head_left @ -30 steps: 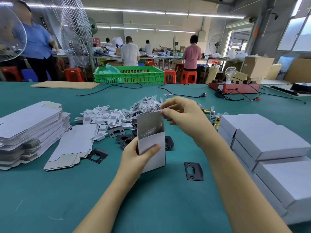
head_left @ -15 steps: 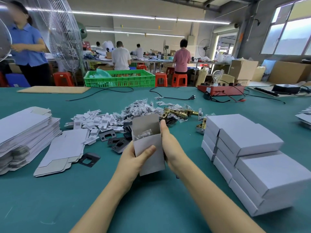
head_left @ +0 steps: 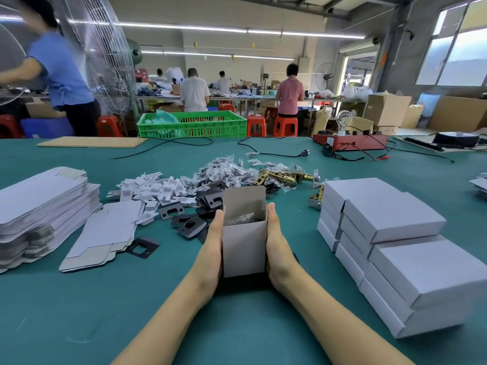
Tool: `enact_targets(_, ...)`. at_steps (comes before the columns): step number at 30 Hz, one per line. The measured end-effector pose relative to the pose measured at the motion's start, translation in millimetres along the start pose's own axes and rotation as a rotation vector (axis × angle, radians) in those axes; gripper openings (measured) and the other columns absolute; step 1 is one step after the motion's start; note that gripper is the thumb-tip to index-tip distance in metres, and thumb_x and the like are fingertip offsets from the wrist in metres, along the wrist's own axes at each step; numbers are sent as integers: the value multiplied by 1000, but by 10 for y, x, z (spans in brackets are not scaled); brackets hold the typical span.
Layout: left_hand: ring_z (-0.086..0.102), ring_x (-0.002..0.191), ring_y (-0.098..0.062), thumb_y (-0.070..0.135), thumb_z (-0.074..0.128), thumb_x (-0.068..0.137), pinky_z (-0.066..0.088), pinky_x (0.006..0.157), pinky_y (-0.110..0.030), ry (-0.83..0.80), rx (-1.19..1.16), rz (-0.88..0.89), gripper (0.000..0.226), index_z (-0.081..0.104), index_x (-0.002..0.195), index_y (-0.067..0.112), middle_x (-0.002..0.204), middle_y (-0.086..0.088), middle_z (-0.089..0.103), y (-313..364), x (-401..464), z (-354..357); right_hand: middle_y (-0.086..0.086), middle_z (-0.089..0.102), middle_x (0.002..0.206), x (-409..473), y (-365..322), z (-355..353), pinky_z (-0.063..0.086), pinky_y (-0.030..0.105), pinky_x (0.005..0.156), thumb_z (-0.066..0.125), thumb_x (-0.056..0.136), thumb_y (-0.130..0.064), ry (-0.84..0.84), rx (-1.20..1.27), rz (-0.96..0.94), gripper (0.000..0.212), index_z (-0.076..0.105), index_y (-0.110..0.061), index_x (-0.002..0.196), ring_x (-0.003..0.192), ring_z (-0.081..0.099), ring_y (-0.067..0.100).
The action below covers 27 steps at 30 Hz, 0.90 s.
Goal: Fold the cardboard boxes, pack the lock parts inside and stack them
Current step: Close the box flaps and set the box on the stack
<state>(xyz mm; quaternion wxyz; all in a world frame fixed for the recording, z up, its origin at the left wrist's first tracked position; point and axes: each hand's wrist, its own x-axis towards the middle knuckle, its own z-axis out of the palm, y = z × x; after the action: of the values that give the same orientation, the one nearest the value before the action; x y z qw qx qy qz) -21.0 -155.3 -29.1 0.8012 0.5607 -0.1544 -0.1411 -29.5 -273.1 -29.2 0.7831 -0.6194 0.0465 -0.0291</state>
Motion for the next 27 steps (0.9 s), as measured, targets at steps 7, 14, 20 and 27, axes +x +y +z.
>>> enact_targets(7,71,99,-24,54,55,83,59,84,-39,93,-8,-19,37,74,106,32,110,-8,74,-8,48,-29,4,73,108,21,17,12,52,44,95,39,73,-75,-51,88,-22,60,75,-34,99,102,68,24)
enact_targets(14,69,93,-19,33,49,81,58,71,-35,140,44,177,27,67,102,34,111,-3,72,36,81,-6,17,69,112,-43,-69,57,49,48,92,47,93,-41,-9,136,-169,43,67,-9,112,101,65,33)
enact_targets(20,64,98,-20,31,47,83,53,85,-41,198,85,261,30,65,104,43,112,0,71,44,81,40,9,66,101,-56,-145,88,50,41,84,42,98,-8,91,25,-349,30,62,-28,108,89,61,16)
enact_targets(27,58,103,-21,31,50,87,41,103,-55,255,100,272,23,69,96,39,112,0,70,85,64,57,-9,68,78,-55,-178,125,48,16,65,38,95,6,187,14,-476,45,65,-28,84,73,60,5)
